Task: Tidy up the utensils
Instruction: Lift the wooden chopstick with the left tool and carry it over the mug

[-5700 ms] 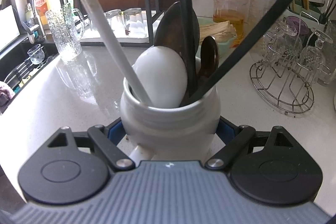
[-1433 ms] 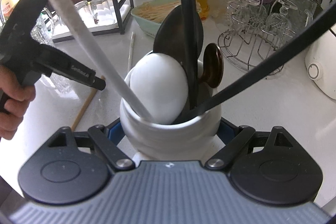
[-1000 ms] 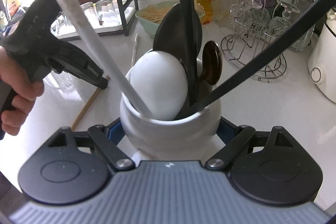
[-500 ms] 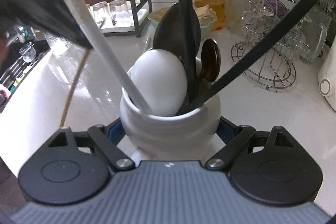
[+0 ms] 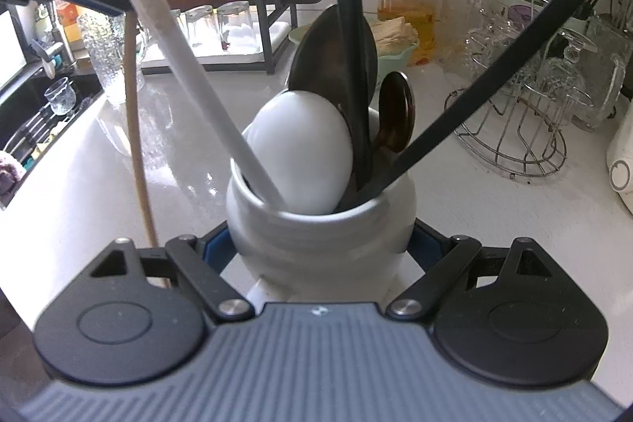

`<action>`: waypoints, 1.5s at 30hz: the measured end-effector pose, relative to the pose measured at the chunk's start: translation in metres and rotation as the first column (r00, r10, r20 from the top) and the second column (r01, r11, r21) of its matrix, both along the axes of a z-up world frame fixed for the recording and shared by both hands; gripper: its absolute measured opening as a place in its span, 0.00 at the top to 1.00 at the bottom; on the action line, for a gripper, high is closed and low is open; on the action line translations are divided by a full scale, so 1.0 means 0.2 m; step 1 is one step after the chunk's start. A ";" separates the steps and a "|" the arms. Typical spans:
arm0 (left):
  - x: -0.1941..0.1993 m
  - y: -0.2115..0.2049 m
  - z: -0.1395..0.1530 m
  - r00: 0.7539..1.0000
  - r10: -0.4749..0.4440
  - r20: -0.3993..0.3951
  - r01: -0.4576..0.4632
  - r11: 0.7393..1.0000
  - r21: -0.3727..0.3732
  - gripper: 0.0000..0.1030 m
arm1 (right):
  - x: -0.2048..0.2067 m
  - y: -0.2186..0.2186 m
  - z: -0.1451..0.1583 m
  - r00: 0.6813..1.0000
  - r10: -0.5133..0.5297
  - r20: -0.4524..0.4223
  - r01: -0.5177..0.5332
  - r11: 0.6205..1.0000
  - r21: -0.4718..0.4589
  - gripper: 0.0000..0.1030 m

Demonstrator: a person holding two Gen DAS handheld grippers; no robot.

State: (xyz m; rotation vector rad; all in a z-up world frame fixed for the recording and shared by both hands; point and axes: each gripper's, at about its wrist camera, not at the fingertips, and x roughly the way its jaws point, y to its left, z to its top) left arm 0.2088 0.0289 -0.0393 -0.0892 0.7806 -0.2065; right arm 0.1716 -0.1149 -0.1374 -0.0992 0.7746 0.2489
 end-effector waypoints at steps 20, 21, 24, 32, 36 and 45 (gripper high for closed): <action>-0.19 -0.10 0.39 0.982 -0.060 0.179 0.065 0.998 -0.023 0.93 | -0.05 0.01 0.00 1.000 0.011 0.006 -0.011 1.000 0.000 0.12; -0.19 -0.12 0.41 0.978 -0.069 0.195 0.074 0.997 -0.019 0.93 | -0.05 0.01 0.00 1.000 0.010 0.007 -0.010 1.000 -0.001 0.12; -0.20 -0.16 0.47 0.970 -0.097 0.222 0.102 0.995 -0.010 0.93 | -0.06 0.01 0.00 1.000 0.007 0.010 -0.007 1.000 -0.002 0.12; -0.23 -0.21 0.58 0.956 -0.146 0.255 0.155 0.988 -0.016 0.93 | -0.08 0.02 -0.01 1.000 0.004 0.014 -0.004 1.000 -0.005 0.12; -0.25 -0.20 0.62 0.948 -0.144 0.284 0.167 0.984 -0.058 0.93 | -0.07 0.02 0.00 1.000 0.009 0.012 -0.009 1.000 -0.007 0.12; -0.26 -0.23 0.56 0.950 -0.152 0.273 0.182 0.979 -0.087 0.93 | -0.08 0.02 -0.01 1.000 0.010 0.015 -0.010 1.000 -0.006 0.12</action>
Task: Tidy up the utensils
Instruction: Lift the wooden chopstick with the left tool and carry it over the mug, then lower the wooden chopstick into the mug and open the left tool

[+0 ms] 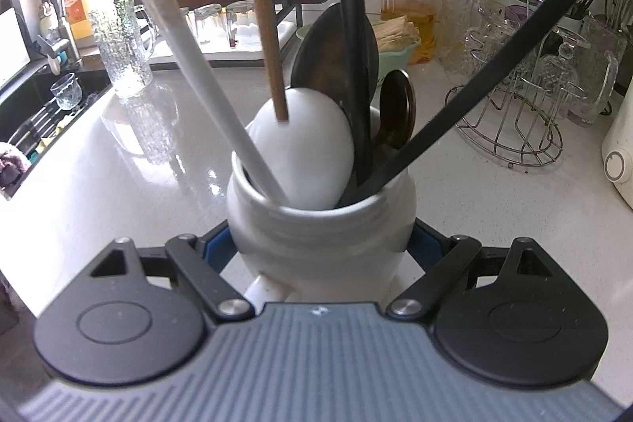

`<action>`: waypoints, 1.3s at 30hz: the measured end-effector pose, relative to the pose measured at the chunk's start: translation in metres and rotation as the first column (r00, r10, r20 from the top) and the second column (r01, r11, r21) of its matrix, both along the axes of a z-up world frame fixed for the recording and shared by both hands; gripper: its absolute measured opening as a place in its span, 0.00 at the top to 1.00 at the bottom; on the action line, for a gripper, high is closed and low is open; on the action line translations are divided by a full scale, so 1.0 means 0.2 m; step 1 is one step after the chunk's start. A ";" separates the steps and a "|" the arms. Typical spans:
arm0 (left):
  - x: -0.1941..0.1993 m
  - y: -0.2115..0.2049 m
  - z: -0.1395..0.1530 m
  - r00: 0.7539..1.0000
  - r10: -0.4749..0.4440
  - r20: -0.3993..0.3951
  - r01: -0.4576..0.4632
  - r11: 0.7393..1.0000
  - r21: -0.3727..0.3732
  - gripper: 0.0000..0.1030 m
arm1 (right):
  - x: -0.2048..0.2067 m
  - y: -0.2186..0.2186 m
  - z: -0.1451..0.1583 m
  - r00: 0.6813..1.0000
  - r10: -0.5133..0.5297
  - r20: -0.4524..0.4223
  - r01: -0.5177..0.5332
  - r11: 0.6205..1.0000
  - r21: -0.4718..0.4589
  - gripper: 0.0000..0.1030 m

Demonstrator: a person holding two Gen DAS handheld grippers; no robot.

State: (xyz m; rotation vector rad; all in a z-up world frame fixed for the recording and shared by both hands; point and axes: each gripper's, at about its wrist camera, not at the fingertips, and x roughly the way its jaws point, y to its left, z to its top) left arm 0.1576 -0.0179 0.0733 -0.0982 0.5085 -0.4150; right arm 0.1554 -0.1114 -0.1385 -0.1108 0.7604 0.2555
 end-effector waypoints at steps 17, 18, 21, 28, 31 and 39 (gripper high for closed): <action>0.14 -0.11 -0.21 0.956 -0.104 -0.274 0.135 0.986 0.098 0.93 | -0.01 -0.01 -0.01 1.000 0.019 0.014 -0.019 1.000 0.001 0.12; 0.14 -0.12 -0.21 0.952 -0.111 -0.284 0.146 0.984 0.106 0.93 | -0.01 -0.01 -0.01 1.000 0.020 0.014 -0.020 1.000 0.000 0.12; 0.16 -0.17 -0.22 0.935 -0.142 -0.324 0.197 0.970 0.145 0.93 | -0.02 -0.01 -0.01 1.000 0.024 0.020 -0.024 1.000 -0.003 0.12; 0.21 -0.25 -0.30 0.886 -0.176 -0.430 0.277 0.943 0.184 0.93 | -0.02 0.00 -0.01 0.999 0.027 0.025 -0.027 1.000 -0.002 0.12; 0.23 -0.26 -0.34 0.871 -0.174 -0.460 0.287 0.939 0.189 0.93 | -0.02 0.00 -0.01 0.999 0.031 0.029 -0.031 1.000 -0.003 0.12; 0.25 -0.27 -0.37 0.862 -0.167 -0.478 0.282 0.942 0.179 0.93 | -0.02 0.00 -0.01 0.998 0.045 0.034 -0.045 0.999 -0.004 0.12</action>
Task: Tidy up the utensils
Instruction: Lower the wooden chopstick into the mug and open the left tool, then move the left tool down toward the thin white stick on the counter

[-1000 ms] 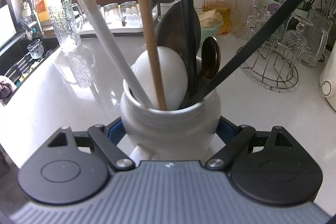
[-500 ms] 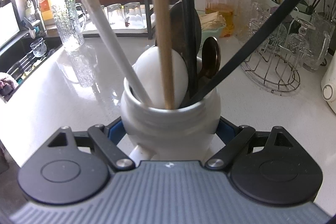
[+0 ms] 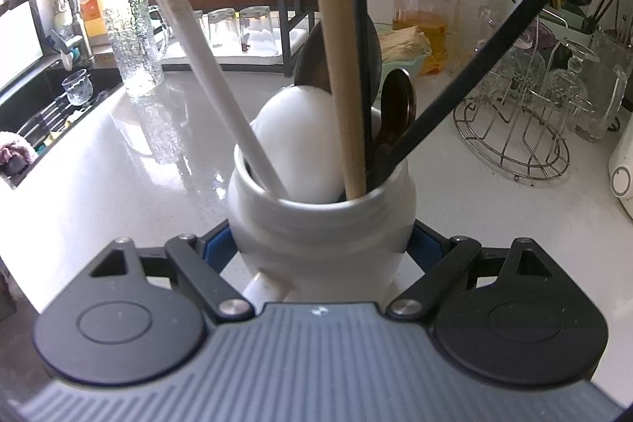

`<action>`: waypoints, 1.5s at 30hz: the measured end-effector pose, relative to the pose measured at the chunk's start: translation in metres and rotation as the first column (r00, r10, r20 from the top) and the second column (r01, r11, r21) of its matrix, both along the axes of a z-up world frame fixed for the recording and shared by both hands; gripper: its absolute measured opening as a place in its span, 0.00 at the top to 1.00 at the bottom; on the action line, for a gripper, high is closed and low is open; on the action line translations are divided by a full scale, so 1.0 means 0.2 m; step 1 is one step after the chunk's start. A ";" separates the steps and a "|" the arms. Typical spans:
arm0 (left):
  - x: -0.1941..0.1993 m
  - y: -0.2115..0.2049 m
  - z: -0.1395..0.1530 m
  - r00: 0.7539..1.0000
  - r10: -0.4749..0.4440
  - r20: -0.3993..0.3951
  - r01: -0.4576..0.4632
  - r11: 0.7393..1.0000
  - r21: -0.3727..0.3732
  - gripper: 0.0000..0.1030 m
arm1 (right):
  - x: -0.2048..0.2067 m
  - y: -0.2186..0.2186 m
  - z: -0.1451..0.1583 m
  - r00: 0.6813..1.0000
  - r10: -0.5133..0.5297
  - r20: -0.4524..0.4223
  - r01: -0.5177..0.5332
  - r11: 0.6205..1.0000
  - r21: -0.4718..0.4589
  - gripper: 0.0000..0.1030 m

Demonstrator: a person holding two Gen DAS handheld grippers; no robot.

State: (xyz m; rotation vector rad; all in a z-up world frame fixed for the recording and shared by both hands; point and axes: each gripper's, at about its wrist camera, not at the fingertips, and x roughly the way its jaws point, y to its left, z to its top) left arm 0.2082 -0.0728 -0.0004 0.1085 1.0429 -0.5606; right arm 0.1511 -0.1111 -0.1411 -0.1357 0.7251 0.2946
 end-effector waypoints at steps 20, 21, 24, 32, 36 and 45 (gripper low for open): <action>-0.11 0.12 0.19 0.978 0.120 0.172 -0.102 0.989 -0.110 0.57 | -0.01 0.01 0.00 1.000 -0.015 0.006 0.015 1.000 0.006 0.12; -0.12 0.14 0.20 0.973 0.132 0.187 -0.111 0.987 -0.117 0.57 | -0.01 0.01 0.00 1.000 -0.016 0.007 0.016 1.000 0.007 0.12; -0.13 0.19 0.25 0.956 0.180 0.231 -0.150 0.978 -0.141 0.57 | -0.01 0.00 0.00 1.000 -0.016 0.008 0.016 1.000 0.008 0.12; -0.07 0.42 0.30 0.896 0.364 0.256 -0.313 0.924 -0.219 0.57 | -0.02 0.00 0.00 1.000 -0.020 0.007 0.020 1.000 0.011 0.12; -0.04 0.51 0.24 0.885 0.414 0.212 -0.366 0.901 -0.232 0.57 | -0.01 0.00 0.00 1.000 -0.023 0.002 0.023 1.000 0.009 0.12; 0.12 0.55 -0.08 0.875 0.467 0.126 -0.439 0.876 -0.198 0.57 | -0.02 -0.02 0.01 0.999 -0.040 -0.017 0.040 0.999 0.003 0.12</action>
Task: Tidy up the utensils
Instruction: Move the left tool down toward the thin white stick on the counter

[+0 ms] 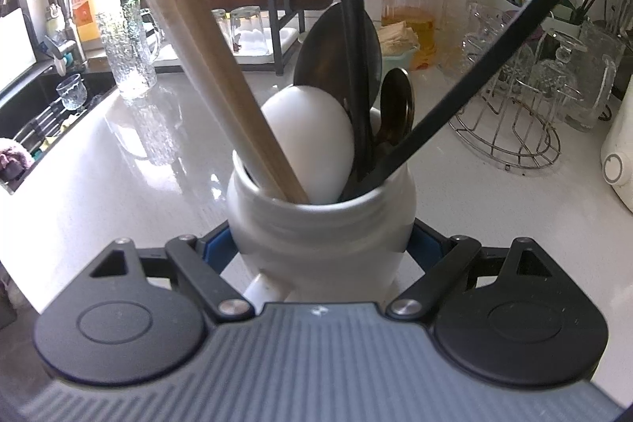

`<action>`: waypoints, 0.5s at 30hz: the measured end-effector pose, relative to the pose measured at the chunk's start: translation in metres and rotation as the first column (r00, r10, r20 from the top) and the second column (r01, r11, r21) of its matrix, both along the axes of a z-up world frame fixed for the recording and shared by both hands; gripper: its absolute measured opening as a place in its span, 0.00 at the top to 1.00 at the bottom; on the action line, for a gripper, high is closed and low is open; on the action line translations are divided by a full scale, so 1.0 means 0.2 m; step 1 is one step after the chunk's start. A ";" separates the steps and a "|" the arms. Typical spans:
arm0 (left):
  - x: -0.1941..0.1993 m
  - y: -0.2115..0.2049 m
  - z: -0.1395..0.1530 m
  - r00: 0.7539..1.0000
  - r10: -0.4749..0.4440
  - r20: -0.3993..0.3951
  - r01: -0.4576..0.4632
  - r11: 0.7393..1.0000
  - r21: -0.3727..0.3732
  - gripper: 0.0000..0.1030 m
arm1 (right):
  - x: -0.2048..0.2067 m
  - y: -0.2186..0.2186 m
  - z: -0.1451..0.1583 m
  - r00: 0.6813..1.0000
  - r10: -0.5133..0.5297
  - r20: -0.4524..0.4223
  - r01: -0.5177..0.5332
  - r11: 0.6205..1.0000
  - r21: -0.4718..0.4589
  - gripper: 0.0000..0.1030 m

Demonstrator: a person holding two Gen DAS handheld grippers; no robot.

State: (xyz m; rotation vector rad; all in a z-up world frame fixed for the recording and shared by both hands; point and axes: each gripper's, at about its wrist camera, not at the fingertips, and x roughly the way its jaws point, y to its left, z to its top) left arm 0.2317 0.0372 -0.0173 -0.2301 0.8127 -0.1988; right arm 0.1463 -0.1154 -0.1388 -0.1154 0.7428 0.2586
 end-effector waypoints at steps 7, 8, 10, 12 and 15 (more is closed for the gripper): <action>0.18 0.01 -0.29 0.997 0.017 -0.079 -0.014 0.999 0.033 0.57 | 0.01 -0.02 0.01 1.000 0.008 -0.019 -0.008 1.000 -0.014 0.12; 0.20 0.01 -0.32 0.996 0.022 -0.081 -0.019 0.999 0.035 0.57 | 0.01 -0.02 0.01 1.000 0.006 -0.021 -0.006 1.000 -0.013 0.12; 0.25 0.01 -0.38 0.996 0.020 -0.090 -0.019 1.000 0.022 0.57 | 0.01 -0.02 0.01 1.000 0.002 -0.022 -0.002 1.000 -0.013 0.12; 0.30 0.01 -0.44 0.995 0.021 -0.096 -0.019 1.000 0.021 0.57 | 0.01 -0.01 0.01 1.000 -0.004 -0.027 0.004 1.000 -0.012 0.12; 0.38 -0.01 -0.56 0.994 0.016 -0.106 -0.013 0.999 0.032 0.57 | 0.01 -0.01 0.01 0.999 -0.012 -0.033 0.012 1.000 -0.014 0.12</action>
